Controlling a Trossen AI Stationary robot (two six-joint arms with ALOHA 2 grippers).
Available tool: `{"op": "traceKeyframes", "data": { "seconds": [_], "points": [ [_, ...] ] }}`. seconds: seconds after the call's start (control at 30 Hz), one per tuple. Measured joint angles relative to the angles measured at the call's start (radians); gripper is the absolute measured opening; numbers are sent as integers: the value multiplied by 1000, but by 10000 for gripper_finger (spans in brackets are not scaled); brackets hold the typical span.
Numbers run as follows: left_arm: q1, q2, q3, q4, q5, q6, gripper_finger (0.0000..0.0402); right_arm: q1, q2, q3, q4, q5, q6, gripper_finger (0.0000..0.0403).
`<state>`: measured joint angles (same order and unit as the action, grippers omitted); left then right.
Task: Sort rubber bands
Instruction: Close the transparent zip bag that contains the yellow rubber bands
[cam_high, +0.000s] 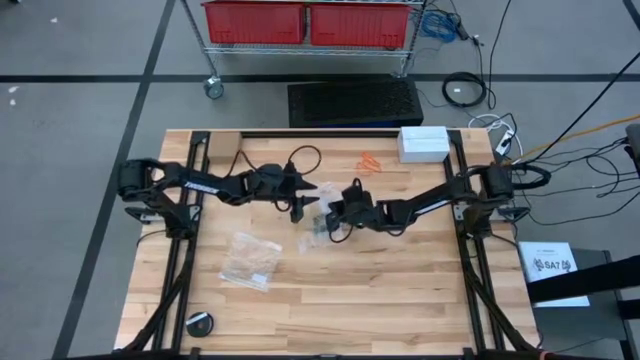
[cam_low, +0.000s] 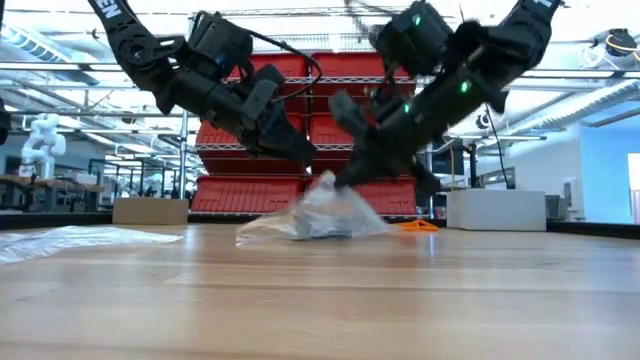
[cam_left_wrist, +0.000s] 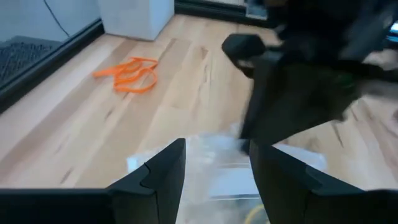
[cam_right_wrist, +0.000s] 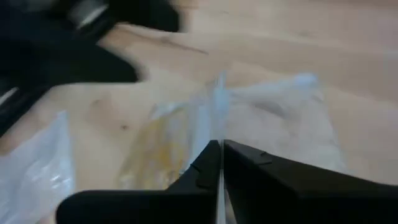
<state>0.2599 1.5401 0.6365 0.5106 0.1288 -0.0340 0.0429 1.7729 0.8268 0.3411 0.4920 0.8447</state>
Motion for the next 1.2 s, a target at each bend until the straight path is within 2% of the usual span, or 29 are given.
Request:
{"op": "traceKeyframes", "data": {
  "seconds": [0.13,0.33,0.5,0.73,0.87,1.07,1.2],
  "points": [
    [21,-1,0,-26,153,43,185,16,-97,0,-45,-82,-117,3],
    [-2,-1,0,11,306,100,185,56,-206,0,-170,-107,-214,2],
    [-26,-1,1,78,313,92,185,84,-240,0,-192,-133,-286,1],
    [-39,-1,26,86,315,-7,177,84,-241,0,-189,-158,-322,1],
    [-46,-1,28,84,335,-13,132,84,-241,3,-192,-160,-331,0],
    [-49,-1,28,86,340,18,15,87,-241,44,-197,-181,-375,0],
    [-49,-1,29,92,342,22,8,90,-241,64,-220,-203,-387,1]
  ]
}}
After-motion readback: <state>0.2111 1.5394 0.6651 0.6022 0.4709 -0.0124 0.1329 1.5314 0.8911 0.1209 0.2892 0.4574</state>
